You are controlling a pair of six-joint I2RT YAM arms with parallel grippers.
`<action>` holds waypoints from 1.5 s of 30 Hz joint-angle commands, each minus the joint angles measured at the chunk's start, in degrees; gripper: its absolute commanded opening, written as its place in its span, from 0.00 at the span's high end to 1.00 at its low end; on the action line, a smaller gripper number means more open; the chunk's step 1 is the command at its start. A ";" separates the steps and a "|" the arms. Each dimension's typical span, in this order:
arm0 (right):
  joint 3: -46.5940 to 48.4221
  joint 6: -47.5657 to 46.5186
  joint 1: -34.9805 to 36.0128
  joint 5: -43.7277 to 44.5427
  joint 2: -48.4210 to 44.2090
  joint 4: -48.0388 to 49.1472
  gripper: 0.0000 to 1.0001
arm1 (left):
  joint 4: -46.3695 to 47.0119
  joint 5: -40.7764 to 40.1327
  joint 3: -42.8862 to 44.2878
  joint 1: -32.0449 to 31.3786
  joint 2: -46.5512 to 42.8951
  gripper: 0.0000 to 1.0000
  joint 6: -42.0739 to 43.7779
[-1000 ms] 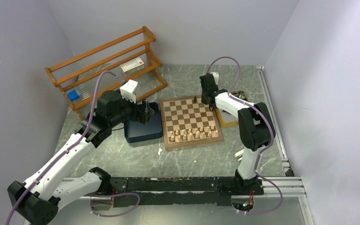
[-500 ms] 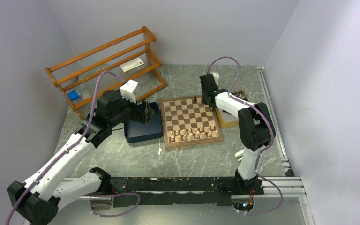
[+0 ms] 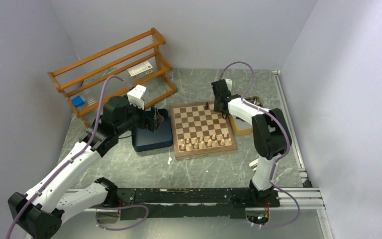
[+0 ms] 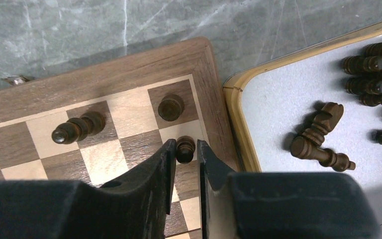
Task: Set up the chess pieces on the board
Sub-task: Place the chess piece on the chessboard.
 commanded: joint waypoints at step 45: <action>2.52 -1.12 -5.68 0.82 -10.92 -4.35 0.70 | 1.20 0.22 -0.63 -0.46 -0.24 0.02 0.67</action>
